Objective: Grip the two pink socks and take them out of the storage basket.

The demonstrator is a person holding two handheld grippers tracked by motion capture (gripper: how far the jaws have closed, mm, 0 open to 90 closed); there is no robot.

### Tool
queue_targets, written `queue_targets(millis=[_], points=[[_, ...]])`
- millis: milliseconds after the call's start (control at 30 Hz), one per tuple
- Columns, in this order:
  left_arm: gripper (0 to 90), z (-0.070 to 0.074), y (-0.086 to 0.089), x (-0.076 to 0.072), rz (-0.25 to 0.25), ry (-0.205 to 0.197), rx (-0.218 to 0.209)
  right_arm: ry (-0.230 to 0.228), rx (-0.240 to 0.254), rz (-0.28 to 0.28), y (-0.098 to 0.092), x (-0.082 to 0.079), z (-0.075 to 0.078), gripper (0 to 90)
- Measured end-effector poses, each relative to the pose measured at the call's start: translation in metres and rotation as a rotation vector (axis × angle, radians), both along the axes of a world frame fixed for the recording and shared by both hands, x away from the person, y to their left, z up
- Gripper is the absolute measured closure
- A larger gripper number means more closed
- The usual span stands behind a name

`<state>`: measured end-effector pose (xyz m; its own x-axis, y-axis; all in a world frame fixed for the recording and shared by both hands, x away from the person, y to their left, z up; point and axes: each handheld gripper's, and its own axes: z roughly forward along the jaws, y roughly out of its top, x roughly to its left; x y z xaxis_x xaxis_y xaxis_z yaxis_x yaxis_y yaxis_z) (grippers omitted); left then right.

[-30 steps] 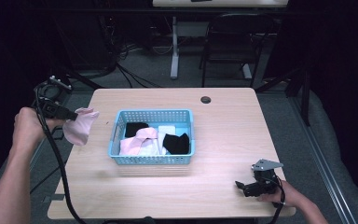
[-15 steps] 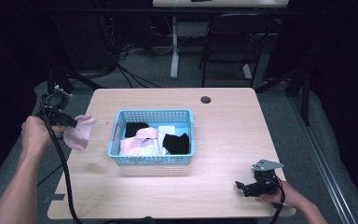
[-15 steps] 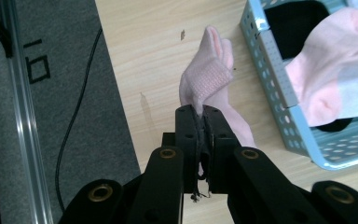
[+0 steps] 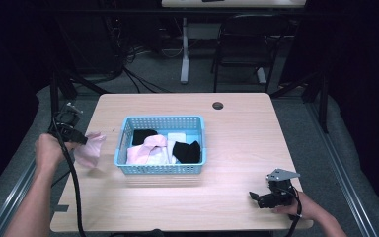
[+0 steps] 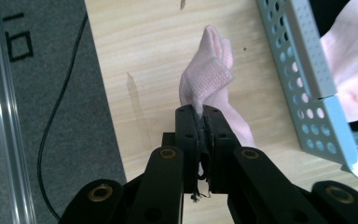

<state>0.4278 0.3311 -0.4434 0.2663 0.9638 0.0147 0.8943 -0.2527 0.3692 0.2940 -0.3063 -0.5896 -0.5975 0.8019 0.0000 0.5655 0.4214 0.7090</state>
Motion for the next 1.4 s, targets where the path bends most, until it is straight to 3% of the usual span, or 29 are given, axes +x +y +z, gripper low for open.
queue_targets(millis=[200, 467, 533, 633, 733, 800, 900, 1000, 1133, 1267, 1400], points=[[85.6, -0.023, 0.001, 0.003, 0.031, 0.032, -0.02, 0.0, 0.0, 0.0, 0.0, 0.0, 0.0, 0.0], [84.4, -0.051, 0.003, 0.006, 0.041, 0.106, -0.043, 0.0, 0.0, 0.0, 0.0, 0.0, 0.0, 0.0], [82.4, -0.055, 0.004, 0.005, 0.045, 0.113, -0.048, 0.0, 0.0, 0.001, 0.0, 0.0, 0.0, 0.0], [72.3, -0.057, 0.005, 0.004, 0.048, 0.12, -0.057, 0.0, 0.001, 0.001, 0.0, 0.0, 0.0, 0.0], [56.2, -0.047, 0.007, 0.0, 0.055, 0.096, -0.065, 0.0, 0.0, 0.001, 0.0, 0.0, 0.0, 0.0], [39.9, -0.033, 0.009, -0.002, 0.061, 0.057, -0.059, 0.0, 0.0, 0.001, 0.0, 0.0, 0.0, 0.0], [26.0, -0.005, 0.008, -0.005, 0.042, 0.012, -0.069, 0.0, 0.0, 0.001, 0.0, 0.0, 0.0, 0.0], [19.2, 0.025, -0.004, -0.006, -0.005, -0.032, -0.054, 0.0, 0.0, 0.001, 0.0, 0.0, 0.0, 0.0], [14.9, 0.05, -0.025, -0.002, -0.068, -0.071, -0.062, 0.001, 0.0, 0.009, 0.0, 0.001, 0.0, 0.0], [10.7, 0.057, -0.053, 0.007, -0.135, -0.081, -0.065, 0.003, -0.004, 0.012, -0.001, 0.001, 0.0, 0.0], [5.5, 0.048, -0.085, 0.017, -0.196, -0.072, -0.063, -0.001, 0.0, 0.01, 0.0, 0.001, 0.0, 0.0]])
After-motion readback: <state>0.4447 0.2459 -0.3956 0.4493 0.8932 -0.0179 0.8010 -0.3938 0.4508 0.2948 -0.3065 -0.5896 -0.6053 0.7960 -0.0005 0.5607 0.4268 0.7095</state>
